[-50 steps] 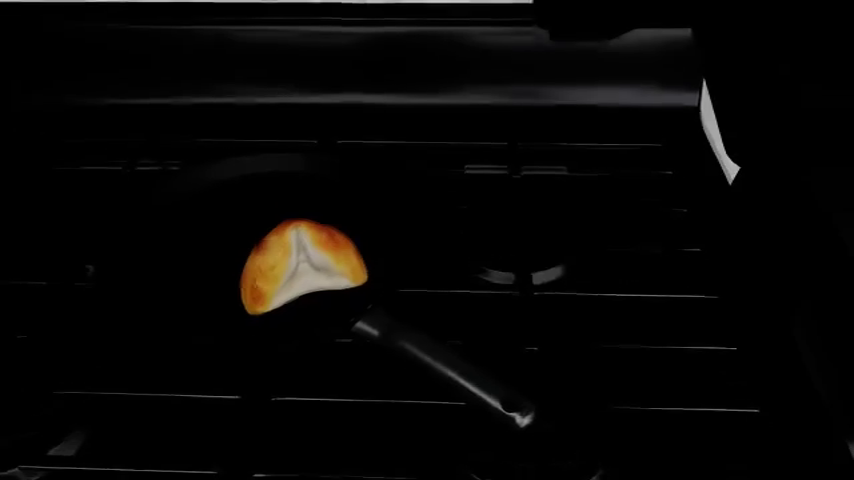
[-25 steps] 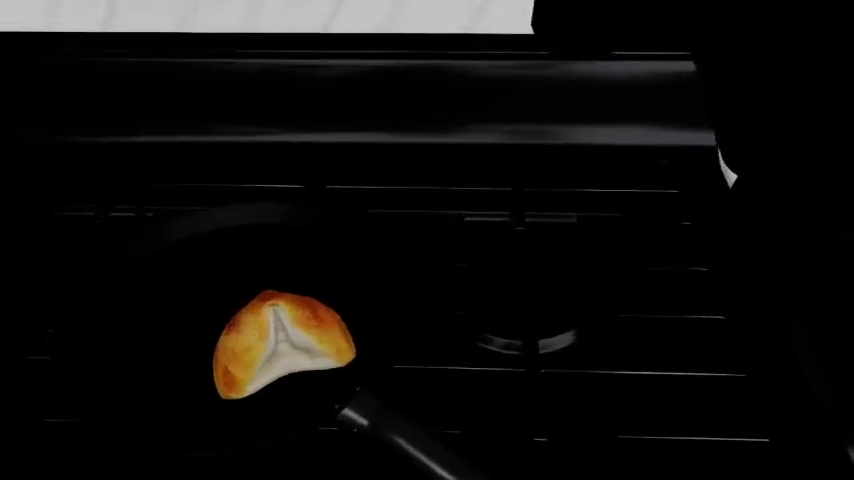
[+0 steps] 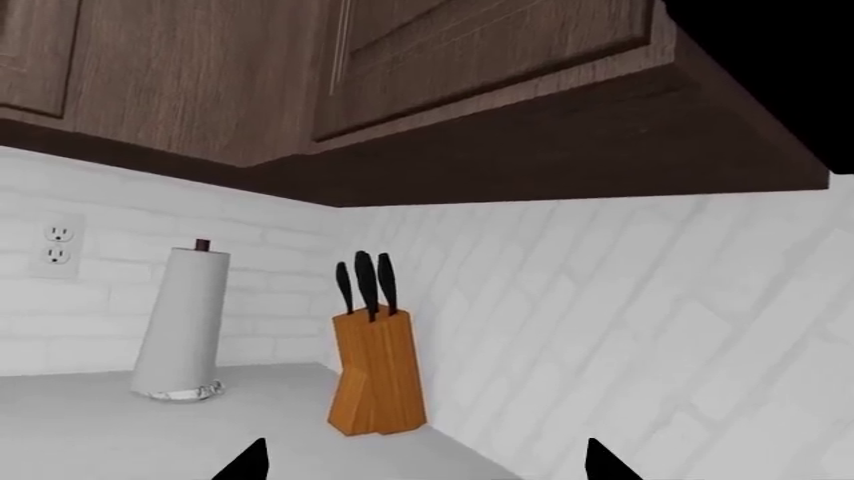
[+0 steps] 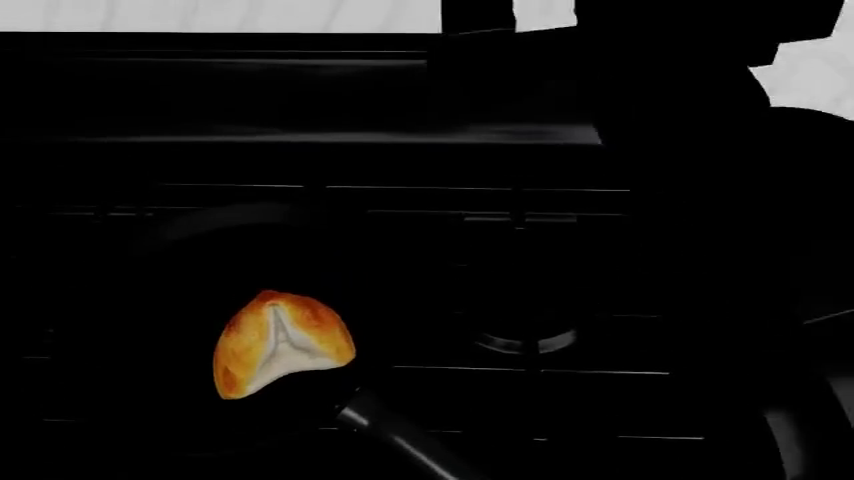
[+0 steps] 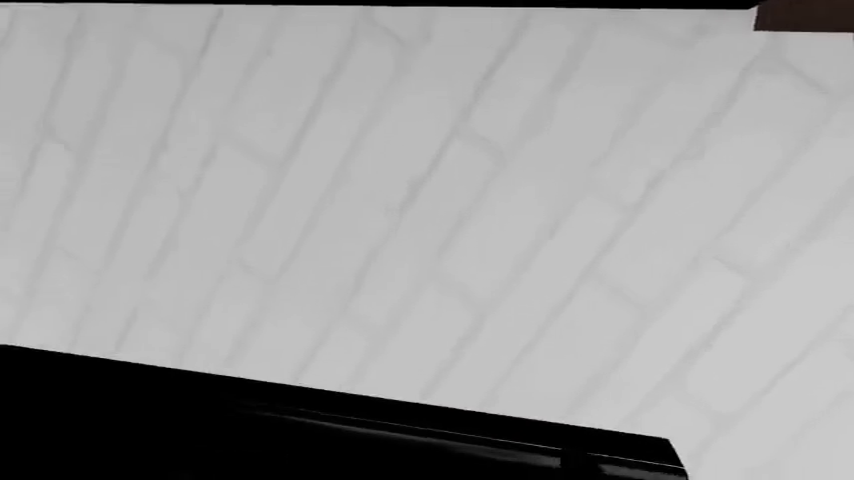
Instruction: Pick the chicken breast from the pan and place it in the bowl.
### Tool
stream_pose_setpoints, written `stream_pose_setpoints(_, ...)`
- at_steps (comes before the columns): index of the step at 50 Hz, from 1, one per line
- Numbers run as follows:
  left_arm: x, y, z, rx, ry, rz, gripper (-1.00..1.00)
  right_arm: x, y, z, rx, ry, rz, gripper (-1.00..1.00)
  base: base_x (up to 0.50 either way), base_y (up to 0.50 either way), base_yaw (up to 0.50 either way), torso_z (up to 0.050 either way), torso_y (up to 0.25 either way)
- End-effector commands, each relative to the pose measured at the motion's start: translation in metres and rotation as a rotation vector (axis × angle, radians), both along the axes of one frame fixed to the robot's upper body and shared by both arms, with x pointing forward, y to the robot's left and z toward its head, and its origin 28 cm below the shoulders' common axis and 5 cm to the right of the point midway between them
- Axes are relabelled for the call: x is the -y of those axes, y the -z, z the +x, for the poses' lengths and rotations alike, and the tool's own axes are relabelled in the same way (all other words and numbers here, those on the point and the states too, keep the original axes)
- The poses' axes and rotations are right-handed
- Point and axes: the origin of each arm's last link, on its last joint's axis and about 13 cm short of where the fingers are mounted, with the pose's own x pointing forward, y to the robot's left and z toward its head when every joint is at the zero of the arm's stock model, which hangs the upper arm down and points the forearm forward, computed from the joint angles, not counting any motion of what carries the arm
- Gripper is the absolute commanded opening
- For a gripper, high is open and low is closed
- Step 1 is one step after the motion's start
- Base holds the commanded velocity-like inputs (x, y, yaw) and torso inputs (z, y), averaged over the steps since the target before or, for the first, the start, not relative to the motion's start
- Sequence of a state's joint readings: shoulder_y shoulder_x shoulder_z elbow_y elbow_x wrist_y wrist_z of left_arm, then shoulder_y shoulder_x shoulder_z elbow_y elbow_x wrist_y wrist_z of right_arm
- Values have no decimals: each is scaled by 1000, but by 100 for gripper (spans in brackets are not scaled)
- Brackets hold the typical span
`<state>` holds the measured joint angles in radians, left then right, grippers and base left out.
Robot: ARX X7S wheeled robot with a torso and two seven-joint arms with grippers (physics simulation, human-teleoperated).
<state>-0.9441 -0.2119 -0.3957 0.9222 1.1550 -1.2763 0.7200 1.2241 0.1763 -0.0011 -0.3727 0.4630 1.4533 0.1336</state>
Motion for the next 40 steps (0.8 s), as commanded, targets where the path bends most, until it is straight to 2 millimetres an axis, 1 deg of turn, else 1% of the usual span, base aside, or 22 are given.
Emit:
stream_pose_setpoints(1,-2,1,3,-38,0,-8,100,-30,-1,6,-114,-115,-45,100,0,0,0,0,0)
stream_pose_setpoints(3,-3,1,2,-40,-3,-10,100,-36,0,8,-156,-154,-48,100,0,0,0,0,0)
stream_pose_setpoints(5,-3,0,0,-38,-7,-11,100,-42,0,16,-197,-166,-28,100,0,0,0,0,0)
stream_pose_setpoints(9,-4,2,0,-40,-10,-15,100,-49,-1,20,-226,-185,-38,100,0,0,0,0,0)
stream_pose_setpoints(11,-4,2,0,-39,-10,-17,100,-54,1,22,-239,-189,-68,100,0,0,0,0,0)
stream_pose_setpoints(12,-4,3,0,-40,-10,-18,100,-57,3,23,-275,-190,-36,100,0,0,0,0,0)
stream_pose_setpoints(16,-5,5,1,-42,-11,-21,100,-67,11,23,-311,-209,-83,100,0,0,0,0,0)
stream_pose_setpoints(20,-5,7,1,-45,-13,-25,100,-77,24,21,-381,-250,-119,100,0,0,0,0,0)
stream_pose_setpoints(27,-7,10,0,-49,-17,-31,100,-91,35,16,-433,-270,-174,100,0,0,0,0,0)
stream_pose_setpoints(40,-10,18,1,-61,-22,-45,100,-119,45,6,-475,-348,-199,100,0,-1,0,-1,0)
